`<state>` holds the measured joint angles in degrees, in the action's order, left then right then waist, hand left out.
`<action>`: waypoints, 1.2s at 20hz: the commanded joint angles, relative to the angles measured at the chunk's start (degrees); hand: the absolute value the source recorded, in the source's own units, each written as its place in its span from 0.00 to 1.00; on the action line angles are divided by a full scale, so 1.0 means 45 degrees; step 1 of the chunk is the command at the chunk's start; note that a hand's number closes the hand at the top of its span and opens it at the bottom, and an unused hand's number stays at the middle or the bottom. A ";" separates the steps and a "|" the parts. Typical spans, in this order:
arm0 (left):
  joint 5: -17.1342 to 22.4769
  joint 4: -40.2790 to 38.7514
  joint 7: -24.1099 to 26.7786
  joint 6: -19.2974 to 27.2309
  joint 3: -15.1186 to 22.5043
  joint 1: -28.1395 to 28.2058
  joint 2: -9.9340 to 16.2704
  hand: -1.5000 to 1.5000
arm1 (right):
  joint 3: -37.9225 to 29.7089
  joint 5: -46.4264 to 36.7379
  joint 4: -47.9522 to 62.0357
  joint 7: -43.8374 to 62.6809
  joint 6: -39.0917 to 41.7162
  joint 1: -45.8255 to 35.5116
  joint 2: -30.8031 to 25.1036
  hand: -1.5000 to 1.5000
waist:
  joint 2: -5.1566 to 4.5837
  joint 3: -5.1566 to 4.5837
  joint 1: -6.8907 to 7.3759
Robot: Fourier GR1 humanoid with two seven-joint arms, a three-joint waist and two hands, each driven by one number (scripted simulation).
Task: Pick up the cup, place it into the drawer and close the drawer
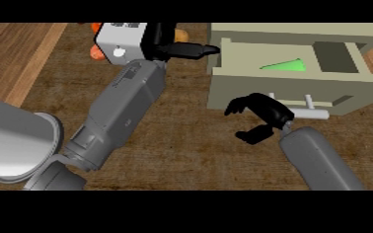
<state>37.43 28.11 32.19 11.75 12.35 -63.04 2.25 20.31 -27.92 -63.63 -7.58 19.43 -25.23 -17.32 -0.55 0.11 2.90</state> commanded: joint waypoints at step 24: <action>0.0191 0.2967 -0.1062 -0.2483 0.0411 0.3003 0.1974 0.00 | -0.4796 0.1511 0.7685 -0.2868 -0.1785 -0.6414 -0.1777 1.00 | -0.0444 0.0036 0.1921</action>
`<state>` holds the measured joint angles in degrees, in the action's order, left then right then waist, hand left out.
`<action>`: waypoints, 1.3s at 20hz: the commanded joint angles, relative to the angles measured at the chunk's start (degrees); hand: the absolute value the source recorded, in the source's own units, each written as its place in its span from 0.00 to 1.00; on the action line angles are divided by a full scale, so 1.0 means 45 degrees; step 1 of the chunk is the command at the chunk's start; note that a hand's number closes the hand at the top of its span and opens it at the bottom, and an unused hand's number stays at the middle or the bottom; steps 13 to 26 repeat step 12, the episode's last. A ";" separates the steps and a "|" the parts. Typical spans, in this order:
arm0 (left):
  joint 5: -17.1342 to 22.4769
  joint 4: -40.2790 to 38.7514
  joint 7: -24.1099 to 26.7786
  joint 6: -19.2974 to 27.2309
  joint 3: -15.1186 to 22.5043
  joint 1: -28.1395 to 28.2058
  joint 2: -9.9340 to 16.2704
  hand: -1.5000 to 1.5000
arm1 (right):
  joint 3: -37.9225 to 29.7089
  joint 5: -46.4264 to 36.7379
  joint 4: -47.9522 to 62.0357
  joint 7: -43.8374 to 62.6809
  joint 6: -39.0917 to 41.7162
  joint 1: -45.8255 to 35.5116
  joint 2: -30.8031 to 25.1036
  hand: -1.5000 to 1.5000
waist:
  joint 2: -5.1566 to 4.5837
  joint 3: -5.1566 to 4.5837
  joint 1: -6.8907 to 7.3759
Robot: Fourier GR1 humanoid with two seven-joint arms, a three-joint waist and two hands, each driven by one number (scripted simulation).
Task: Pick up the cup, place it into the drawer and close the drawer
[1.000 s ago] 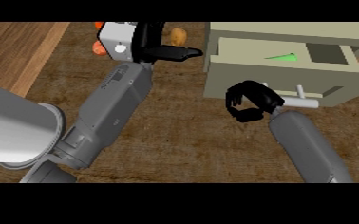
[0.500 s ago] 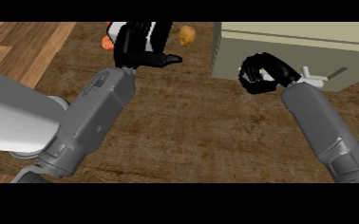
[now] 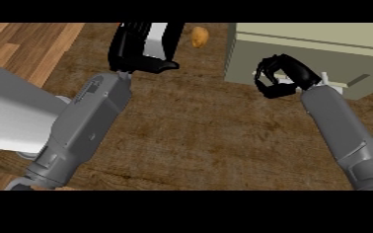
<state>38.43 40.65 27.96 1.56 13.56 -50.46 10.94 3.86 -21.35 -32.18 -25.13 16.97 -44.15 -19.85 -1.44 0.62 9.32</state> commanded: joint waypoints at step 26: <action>0.0198 0.0614 -0.0145 -0.0750 0.0080 0.0546 0.0108 0.00 | -0.1426 0.0811 -0.0184 0.1121 0.0096 -0.1872 -0.1932 1.00 | -0.0290 -0.0101 0.0787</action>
